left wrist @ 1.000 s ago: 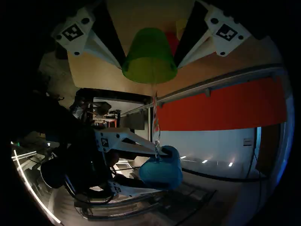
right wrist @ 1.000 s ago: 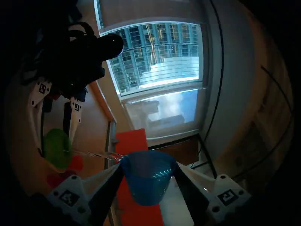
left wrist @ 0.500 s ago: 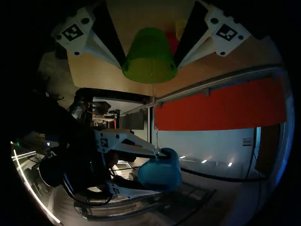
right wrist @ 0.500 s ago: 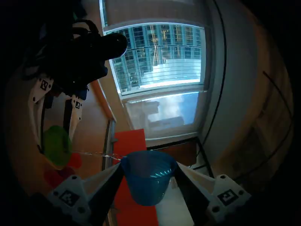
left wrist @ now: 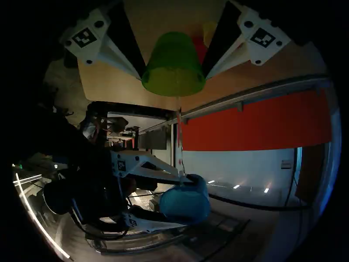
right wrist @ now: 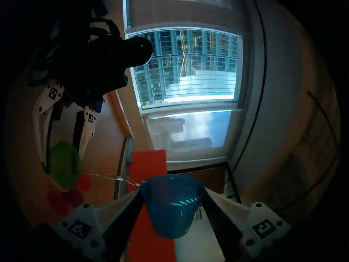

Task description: Pour water

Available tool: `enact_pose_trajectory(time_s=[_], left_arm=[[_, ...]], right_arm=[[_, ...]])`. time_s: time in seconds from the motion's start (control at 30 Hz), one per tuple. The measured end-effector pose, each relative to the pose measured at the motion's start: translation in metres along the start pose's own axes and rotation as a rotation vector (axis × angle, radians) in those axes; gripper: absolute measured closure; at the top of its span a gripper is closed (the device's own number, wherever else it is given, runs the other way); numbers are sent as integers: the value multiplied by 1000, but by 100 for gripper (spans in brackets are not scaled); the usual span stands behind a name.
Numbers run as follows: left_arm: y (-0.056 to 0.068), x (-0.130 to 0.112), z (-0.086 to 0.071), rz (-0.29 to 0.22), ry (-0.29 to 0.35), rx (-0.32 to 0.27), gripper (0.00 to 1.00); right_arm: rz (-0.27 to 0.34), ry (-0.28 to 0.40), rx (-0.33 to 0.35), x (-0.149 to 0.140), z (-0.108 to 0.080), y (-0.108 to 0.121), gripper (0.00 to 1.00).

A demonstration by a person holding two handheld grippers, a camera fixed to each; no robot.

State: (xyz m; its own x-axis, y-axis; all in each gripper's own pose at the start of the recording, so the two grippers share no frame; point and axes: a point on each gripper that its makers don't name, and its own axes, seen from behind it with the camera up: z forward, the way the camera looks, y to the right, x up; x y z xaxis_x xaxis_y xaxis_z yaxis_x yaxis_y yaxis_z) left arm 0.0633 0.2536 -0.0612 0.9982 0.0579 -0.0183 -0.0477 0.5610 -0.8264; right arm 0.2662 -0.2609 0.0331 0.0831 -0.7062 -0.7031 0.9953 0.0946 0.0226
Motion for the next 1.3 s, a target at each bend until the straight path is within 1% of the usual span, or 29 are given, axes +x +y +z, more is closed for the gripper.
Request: enact_pose_trajectory(time_s=[0.27,0.77,0.93,1.17,1.3], left_arm=[[-1,0,0,0,2,1,14],[-7,0,0,-7,5,12,14],[-7,1,0,-8,5,11,14],[-6,2,1,-7,6,10,14],[-6,1,1,-7,7,10,14]], right_arm=[[-32,2,5,2,3,2,8],[-101,3,6,9,8,2,9],[-121,5,6,10,9,2,8],[-165,3,5,12,9,1,9],[-172,4,3,13,9,1,9]])
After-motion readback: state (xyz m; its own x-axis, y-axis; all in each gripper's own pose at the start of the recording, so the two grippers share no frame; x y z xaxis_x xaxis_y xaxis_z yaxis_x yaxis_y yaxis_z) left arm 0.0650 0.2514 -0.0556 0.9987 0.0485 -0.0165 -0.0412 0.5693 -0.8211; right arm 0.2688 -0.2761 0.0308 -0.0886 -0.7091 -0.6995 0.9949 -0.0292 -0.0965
